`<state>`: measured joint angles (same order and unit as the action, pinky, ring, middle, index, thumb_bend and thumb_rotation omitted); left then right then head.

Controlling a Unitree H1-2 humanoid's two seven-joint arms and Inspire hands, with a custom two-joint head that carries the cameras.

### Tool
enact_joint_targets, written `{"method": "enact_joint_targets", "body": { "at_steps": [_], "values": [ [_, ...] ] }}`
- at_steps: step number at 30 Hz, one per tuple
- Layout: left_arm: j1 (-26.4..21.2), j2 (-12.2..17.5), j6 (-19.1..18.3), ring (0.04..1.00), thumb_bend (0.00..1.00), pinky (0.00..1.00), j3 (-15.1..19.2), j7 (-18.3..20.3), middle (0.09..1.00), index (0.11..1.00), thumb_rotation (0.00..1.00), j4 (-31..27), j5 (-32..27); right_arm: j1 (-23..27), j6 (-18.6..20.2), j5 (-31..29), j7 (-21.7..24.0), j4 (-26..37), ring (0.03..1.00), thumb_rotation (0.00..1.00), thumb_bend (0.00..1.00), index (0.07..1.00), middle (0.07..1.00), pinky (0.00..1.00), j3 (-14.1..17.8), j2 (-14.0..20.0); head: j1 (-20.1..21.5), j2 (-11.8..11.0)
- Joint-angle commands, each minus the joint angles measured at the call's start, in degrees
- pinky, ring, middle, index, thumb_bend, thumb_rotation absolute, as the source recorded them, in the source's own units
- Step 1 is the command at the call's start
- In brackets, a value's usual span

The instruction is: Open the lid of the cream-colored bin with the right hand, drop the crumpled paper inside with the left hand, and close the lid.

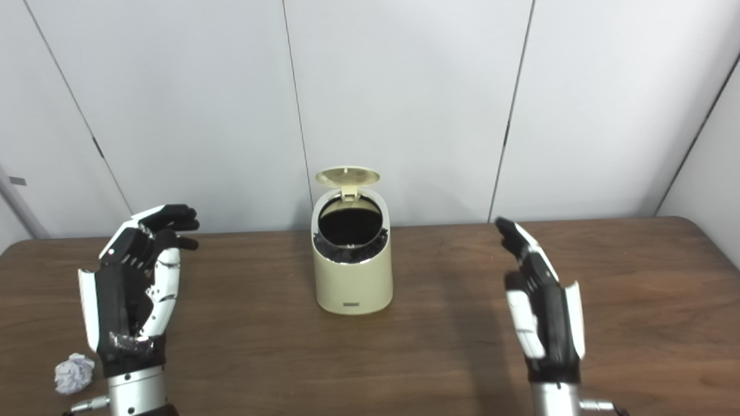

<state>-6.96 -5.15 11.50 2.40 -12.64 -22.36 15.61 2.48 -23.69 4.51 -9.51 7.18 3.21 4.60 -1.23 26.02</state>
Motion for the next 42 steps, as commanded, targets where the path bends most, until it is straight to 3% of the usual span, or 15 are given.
{"method": "enact_joint_targets", "body": {
  "at_steps": [1,7,13,17,19,22,26,29,34,38,42],
  "values": [
    [-0.84,0.22,2.36,0.624,0.23,0.52,-0.35,0.2,0.652,0.636,0.49,-1.2,0.16,1.56,-3.22,-1.22,-0.22,1.0,0.872,0.86,0.23,0.802,0.851,0.86,0.38,-0.14,-0.35,0.0],
    [-1.88,0.99,2.01,0.612,0.24,0.51,0.81,-0.34,0.644,0.625,0.46,-1.87,2.56,2.0,-3.19,0.45,-1.28,1.94,0.857,0.85,0.23,0.794,0.843,0.83,1.77,-0.32,-1.78,1.03],
    [-0.38,10.31,-1.22,0.596,0.25,0.49,6.66,2.5,0.629,0.604,0.48,-5.38,8.29,2.34,-1.48,0.03,-1.13,3.59,0.85,0.8,0.19,0.782,0.838,0.81,3.41,-0.31,-4.86,1.33],
    [4.44,17.02,-4.24,0.585,0.31,0.46,12.46,3.55,0.625,0.599,0.49,-8.74,17.13,3.03,-0.22,-1.82,-0.61,3.67,0.821,0.76,0.16,0.763,0.819,0.77,4.23,-0.16,-7.1,1.18],
    [7.43,20.08,-4.55,0.624,0.37,0.49,15.04,3.78,0.645,0.62,0.53,-9.38,22.16,3.55,-0.14,-2.41,-0.49,2.97,0.811,0.75,0.16,0.759,0.813,0.76,4.6,0.02,-8.24,1.12],
    [11.71,22.51,-5.17,0.688,0.53,0.55,17.42,4.39,0.682,0.652,0.53,-10.06,25.76,4.27,-0.65,-3.02,-0.22,1.77,0.802,0.7,0.15,0.754,0.81,0.73,4.95,0.3,-9.5,0.97],
    [15.17,24.1,-4.74,0.706,0.7,0.55,18.29,3.48,0.701,0.677,0.37,-8.23,27.51,5.32,-0.58,-3.65,0.44,0.71,0.785,0.68,0.18,0.738,0.797,0.69,5.34,1.23,-12.55,0.78],
    [16.59,25.05,-4.62,0.713,0.83,0.58,18.6,2.84,0.727,0.706,0.34,-6.17,28.68,5.82,0.21,-3.92,1.0,1.1,0.763,0.7,0.21,0.728,0.78,0.66,5.58,1.68,-15.17,1.38],
    [17.89,26.26,-6.85,0.744,0.99,0.6,18.78,3.63,0.79,0.79,0.51,-3.39,32.59,6.68,2.46,-3.28,0.84,3.22,0.74,0.66,0.17,0.702,0.759,0.58,6.34,1.91,-19.34,2.98],
    [17.94,25.99,-7.96,0.772,1.0,0.63,17.7,3.73,0.819,0.827,0.56,-1.09,32.85,6.07,5.86,-3.04,1.21,6.14,0.737,0.63,0.09,0.703,0.751,0.58,6.71,2.02,-21.65,3.75],
    [17.76,25.55,-9.85,0.823,1.0,0.68,16.67,4.61,0.864,0.87,0.57,0.0,32.47,6.09,6.76,-3.7,1.75,6.66,0.718,0.51,0.06,0.69,0.734,0.57,7.15,2.61,-23.4,4.33]
  ]
}}
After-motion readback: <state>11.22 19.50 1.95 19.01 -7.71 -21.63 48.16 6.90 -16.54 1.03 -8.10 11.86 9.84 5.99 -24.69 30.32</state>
